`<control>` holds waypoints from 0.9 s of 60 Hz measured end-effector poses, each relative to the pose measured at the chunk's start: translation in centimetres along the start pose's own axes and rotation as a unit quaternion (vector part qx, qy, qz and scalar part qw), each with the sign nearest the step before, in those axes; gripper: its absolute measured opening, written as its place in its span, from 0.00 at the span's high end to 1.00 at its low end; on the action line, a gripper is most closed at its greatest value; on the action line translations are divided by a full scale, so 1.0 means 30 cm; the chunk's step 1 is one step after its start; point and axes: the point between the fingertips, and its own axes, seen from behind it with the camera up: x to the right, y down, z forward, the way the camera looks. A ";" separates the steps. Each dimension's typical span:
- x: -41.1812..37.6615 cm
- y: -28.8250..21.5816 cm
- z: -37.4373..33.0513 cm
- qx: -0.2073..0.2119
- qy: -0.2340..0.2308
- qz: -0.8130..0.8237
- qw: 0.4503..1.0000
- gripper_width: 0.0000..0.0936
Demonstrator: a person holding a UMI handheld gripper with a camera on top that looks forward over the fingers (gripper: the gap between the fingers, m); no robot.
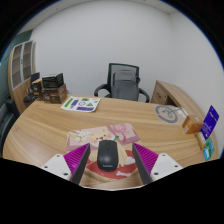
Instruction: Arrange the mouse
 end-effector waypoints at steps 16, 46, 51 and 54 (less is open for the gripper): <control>0.138 0.007 -0.613 0.013 0.007 0.020 1.000 0.08; 0.426 0.336 -1.265 -0.005 0.079 0.055 0.995 0.07; 0.445 0.359 -1.283 -0.006 0.083 0.062 0.995 0.07; 0.464 0.364 -1.288 -0.007 0.090 0.057 0.994 0.07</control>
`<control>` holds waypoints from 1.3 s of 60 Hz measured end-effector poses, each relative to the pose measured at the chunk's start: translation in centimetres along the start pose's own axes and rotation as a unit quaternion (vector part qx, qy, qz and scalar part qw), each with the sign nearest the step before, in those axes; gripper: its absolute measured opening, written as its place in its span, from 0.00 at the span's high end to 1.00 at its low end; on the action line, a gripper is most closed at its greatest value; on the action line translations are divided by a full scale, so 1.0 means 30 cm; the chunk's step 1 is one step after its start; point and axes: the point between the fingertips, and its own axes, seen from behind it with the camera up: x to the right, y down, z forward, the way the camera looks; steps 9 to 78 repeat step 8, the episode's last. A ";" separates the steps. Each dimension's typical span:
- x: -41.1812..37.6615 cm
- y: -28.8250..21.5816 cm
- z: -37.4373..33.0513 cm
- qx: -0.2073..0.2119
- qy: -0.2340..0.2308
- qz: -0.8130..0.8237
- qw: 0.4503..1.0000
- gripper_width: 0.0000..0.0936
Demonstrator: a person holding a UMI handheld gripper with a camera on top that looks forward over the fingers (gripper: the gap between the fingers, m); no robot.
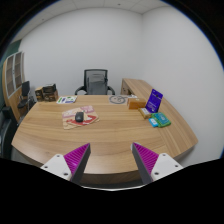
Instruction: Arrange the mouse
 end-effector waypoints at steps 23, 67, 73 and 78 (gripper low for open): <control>0.010 -0.025 -0.004 0.012 0.006 -0.006 1.000 0.07; 0.010 -0.025 -0.004 0.012 0.006 -0.006 1.000 0.07; 0.010 -0.025 -0.004 0.012 0.006 -0.006 1.000 0.07; 0.010 -0.025 -0.004 0.012 0.006 -0.006 1.000 0.07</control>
